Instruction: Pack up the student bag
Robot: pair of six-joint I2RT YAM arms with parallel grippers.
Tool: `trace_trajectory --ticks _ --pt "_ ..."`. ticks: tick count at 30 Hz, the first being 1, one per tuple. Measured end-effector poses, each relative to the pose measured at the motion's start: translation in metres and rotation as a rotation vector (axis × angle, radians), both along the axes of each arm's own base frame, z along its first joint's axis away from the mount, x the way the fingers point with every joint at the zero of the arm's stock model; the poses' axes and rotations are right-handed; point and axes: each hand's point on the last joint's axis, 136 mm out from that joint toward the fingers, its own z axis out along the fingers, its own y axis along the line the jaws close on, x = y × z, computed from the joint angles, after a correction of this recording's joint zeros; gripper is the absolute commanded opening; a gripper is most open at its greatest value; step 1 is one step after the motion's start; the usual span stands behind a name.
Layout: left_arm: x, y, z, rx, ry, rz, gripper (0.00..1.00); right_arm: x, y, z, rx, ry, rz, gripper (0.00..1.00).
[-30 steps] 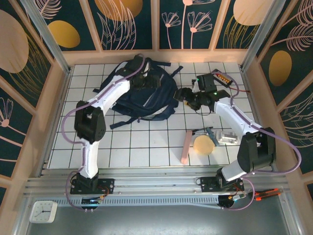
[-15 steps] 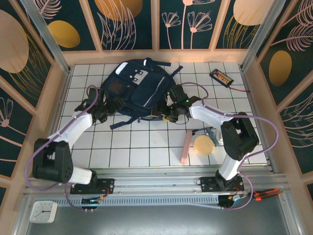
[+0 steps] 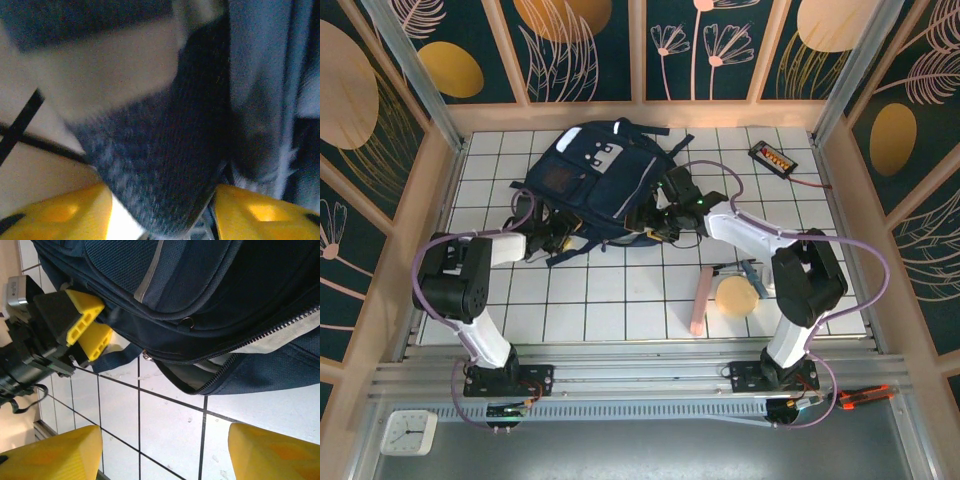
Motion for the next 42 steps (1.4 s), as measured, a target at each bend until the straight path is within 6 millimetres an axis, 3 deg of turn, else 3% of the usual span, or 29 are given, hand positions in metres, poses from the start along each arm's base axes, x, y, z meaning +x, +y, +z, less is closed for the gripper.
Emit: trace_trajectory --ticks 4,5,10,13,20,26,31,36,42 --pt "0.021 -0.007 -0.006 -0.050 -0.025 0.012 0.01 -0.005 0.007 -0.001 -0.018 -0.023 0.013 0.67" --pt "0.023 -0.009 -0.005 -0.063 -0.029 0.015 0.00 -0.006 0.010 -0.001 -0.020 -0.032 0.020 0.66" --pt "0.026 -0.030 0.003 -0.122 -0.039 0.038 0.00 -0.011 0.018 -0.002 -0.067 -0.099 0.039 0.63" --pt "0.023 -0.053 0.012 -0.168 -0.036 0.050 0.00 -0.013 0.021 -0.002 -0.103 -0.137 0.031 0.66" --pt "0.026 -0.094 0.061 -0.235 -0.116 0.014 0.00 -0.010 0.011 0.002 -0.177 -0.198 -0.034 0.68" --pt "0.030 -0.094 0.081 -0.249 -0.157 0.022 0.00 -0.003 -0.012 -0.008 -0.285 -0.206 -0.114 0.66" --pt "0.028 -0.095 0.085 -0.261 -0.161 0.029 0.00 0.008 -0.027 -0.009 -0.323 -0.211 -0.159 0.63" --pt "0.026 -0.095 0.083 -0.261 -0.155 0.030 0.00 0.028 -0.023 -0.009 -0.327 -0.216 -0.176 0.59" --pt "0.024 -0.096 0.082 -0.268 -0.149 0.033 0.00 0.039 -0.013 -0.019 -0.339 -0.209 -0.161 0.56"
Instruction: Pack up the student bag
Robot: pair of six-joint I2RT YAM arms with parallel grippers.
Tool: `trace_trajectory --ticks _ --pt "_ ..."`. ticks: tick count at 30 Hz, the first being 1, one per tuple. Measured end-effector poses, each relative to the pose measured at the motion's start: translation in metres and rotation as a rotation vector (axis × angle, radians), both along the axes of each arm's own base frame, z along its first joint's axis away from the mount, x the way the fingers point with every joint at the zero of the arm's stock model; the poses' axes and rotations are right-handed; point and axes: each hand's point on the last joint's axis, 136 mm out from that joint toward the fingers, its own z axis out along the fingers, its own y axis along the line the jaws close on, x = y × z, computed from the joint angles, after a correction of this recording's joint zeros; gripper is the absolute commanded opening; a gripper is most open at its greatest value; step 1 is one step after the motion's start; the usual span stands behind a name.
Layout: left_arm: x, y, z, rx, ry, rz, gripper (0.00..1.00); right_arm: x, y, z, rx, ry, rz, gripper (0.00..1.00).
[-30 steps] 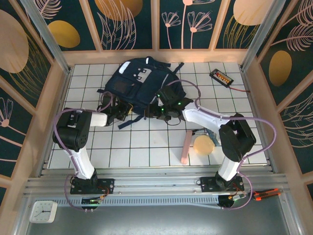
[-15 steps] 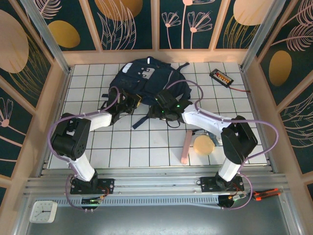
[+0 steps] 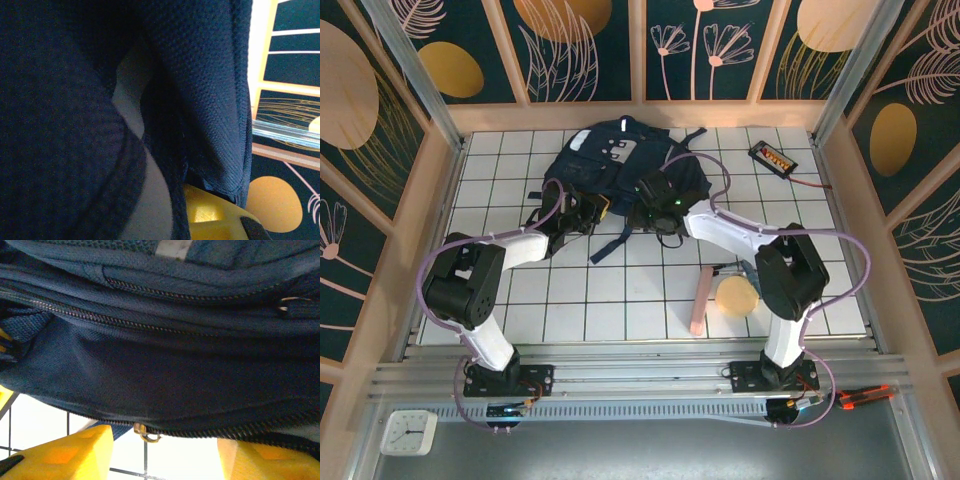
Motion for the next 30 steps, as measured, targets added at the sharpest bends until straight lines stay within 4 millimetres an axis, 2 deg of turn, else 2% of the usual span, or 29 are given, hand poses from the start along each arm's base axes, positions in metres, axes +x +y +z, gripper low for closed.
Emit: trace_trajectory --ticks 6,13,18,20,30 --pt "0.000 0.000 0.000 -0.003 0.003 0.002 0.00 0.004 0.004 -0.009 -0.012 0.013 0.006 0.47" --pt "0.000 0.000 0.000 -0.004 0.003 0.002 0.00 0.007 0.005 -0.015 -0.030 0.022 0.006 0.24" --pt "0.000 -0.001 0.001 -0.009 0.002 0.001 0.00 0.009 0.007 -0.010 -0.037 0.020 0.008 0.10" --pt "0.000 -0.001 0.001 -0.012 0.002 0.003 0.00 0.010 0.007 -0.008 -0.042 0.018 0.012 0.00" --pt "-0.003 0.001 -0.003 -0.004 0.006 0.000 0.00 -0.001 -0.004 -0.010 -0.076 0.055 0.025 0.00"
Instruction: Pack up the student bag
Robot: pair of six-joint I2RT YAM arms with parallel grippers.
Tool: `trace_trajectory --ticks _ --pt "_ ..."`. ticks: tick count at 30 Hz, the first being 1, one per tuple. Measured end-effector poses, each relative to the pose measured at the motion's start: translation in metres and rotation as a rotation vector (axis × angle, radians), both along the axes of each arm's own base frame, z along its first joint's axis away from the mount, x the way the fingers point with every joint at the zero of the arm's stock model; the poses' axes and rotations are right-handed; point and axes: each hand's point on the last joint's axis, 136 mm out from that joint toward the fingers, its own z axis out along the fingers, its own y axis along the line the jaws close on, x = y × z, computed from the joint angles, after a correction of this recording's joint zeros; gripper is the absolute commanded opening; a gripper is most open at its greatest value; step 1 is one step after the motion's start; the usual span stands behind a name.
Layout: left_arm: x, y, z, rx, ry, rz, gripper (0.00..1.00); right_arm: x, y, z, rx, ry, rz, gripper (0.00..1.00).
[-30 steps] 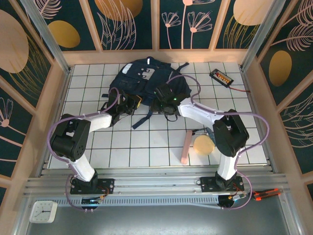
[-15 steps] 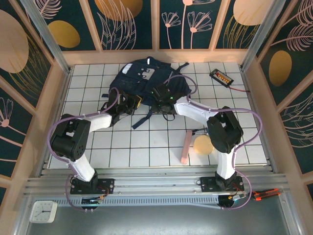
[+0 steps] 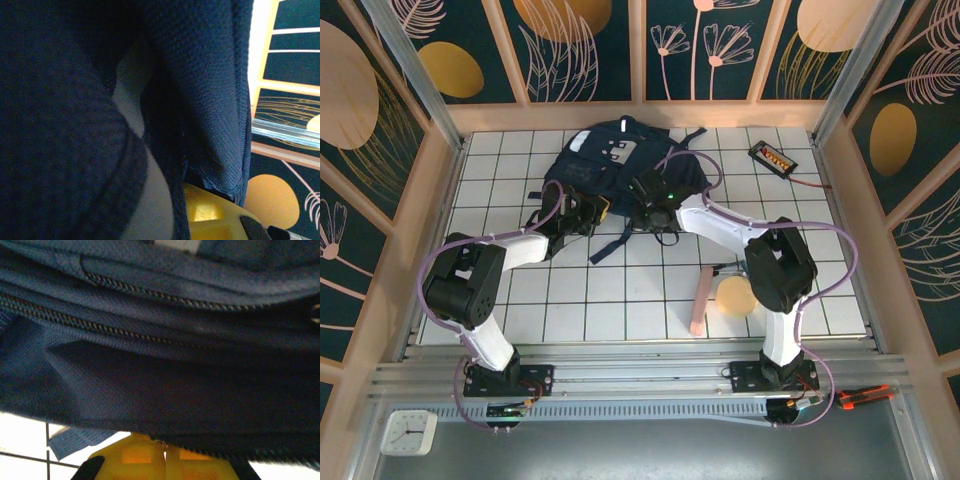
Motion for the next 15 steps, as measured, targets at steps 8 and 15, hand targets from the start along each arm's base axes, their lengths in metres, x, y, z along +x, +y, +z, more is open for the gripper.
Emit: trace_trajectory --ticks 8,15 --pt "-0.003 0.018 0.001 0.061 0.010 -0.021 0.00 -0.011 -0.049 0.005 -0.024 0.046 0.005 0.00" --pt "-0.004 0.051 0.000 0.107 0.035 -0.005 0.00 -0.007 -0.091 -0.014 -0.068 0.104 -0.018 0.00"
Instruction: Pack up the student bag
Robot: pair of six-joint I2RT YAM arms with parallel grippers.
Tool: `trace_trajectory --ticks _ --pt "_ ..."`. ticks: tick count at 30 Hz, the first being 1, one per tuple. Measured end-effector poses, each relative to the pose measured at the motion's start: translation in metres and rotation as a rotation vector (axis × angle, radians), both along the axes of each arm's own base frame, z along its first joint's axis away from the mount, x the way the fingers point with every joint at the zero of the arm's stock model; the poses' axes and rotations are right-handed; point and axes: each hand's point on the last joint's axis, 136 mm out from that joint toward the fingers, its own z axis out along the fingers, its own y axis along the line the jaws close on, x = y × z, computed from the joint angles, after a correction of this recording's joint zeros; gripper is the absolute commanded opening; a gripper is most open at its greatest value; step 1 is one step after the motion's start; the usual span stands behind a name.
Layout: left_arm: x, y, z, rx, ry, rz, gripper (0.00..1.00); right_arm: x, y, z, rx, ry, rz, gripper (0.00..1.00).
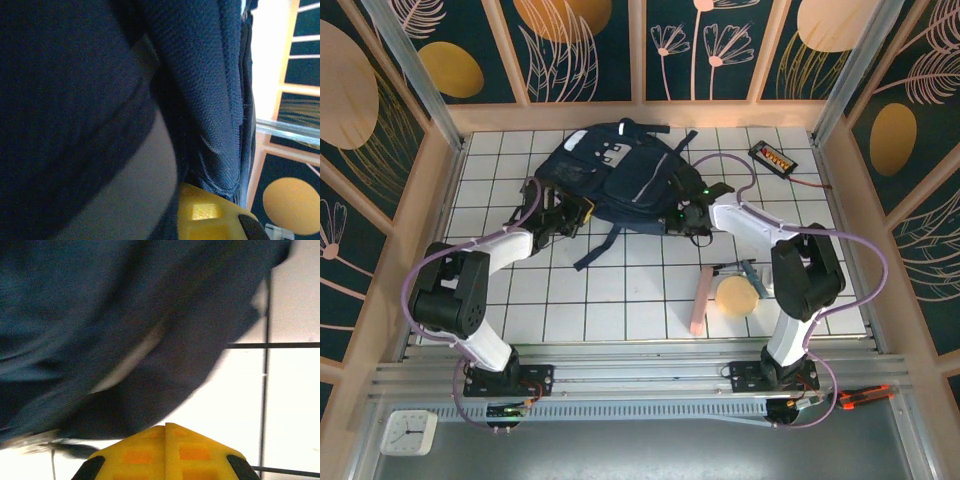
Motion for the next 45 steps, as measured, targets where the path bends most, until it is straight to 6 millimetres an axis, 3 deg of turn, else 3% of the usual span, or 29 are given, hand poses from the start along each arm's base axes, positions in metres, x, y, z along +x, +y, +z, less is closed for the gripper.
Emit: trace_trajectory --ticks 4,7,9,11,13,17,19,23,32,35,37,45 --pt "0.000 0.027 -0.008 0.045 0.019 0.006 0.00 0.010 -0.022 -0.001 -0.024 -0.004 -0.028 0.00" --pt "-0.001 0.041 -0.014 0.083 0.044 -0.023 0.00 0.014 -0.019 0.000 -0.012 -0.020 0.008 0.00" --pt "0.001 0.047 -0.015 0.099 0.047 -0.035 0.00 0.014 -0.006 0.004 0.036 -0.031 0.058 0.00" --pt "0.004 0.048 -0.015 0.104 0.047 -0.052 0.00 0.011 0.018 0.011 0.111 -0.045 0.137 0.35" --pt "0.006 0.047 -0.014 0.103 0.047 -0.060 0.00 0.003 0.045 0.018 0.180 -0.054 0.220 0.53" --pt "0.009 0.046 -0.009 0.101 0.039 -0.069 0.00 -0.022 0.101 0.027 0.269 -0.055 0.383 0.58" --pt "0.009 0.045 -0.008 0.097 0.036 -0.074 0.00 -0.029 0.119 0.025 0.282 -0.046 0.424 0.59" --pt "0.009 0.046 -0.008 0.097 0.040 -0.072 0.00 -0.030 0.130 0.008 0.253 -0.019 0.427 0.60" --pt "0.008 0.045 -0.008 0.091 0.039 -0.077 0.00 -0.007 0.122 0.003 0.151 -0.051 0.351 0.53" --pt "0.009 0.044 -0.006 0.084 0.036 -0.078 0.00 -0.005 0.121 0.000 0.126 -0.063 0.343 0.42" --pt "0.009 0.043 -0.006 0.080 0.037 -0.079 0.00 -0.006 0.123 -0.001 0.106 -0.073 0.344 0.29" --pt "0.010 0.042 -0.004 0.078 0.040 -0.085 0.00 -0.008 0.123 -0.007 0.058 -0.112 0.344 0.03"
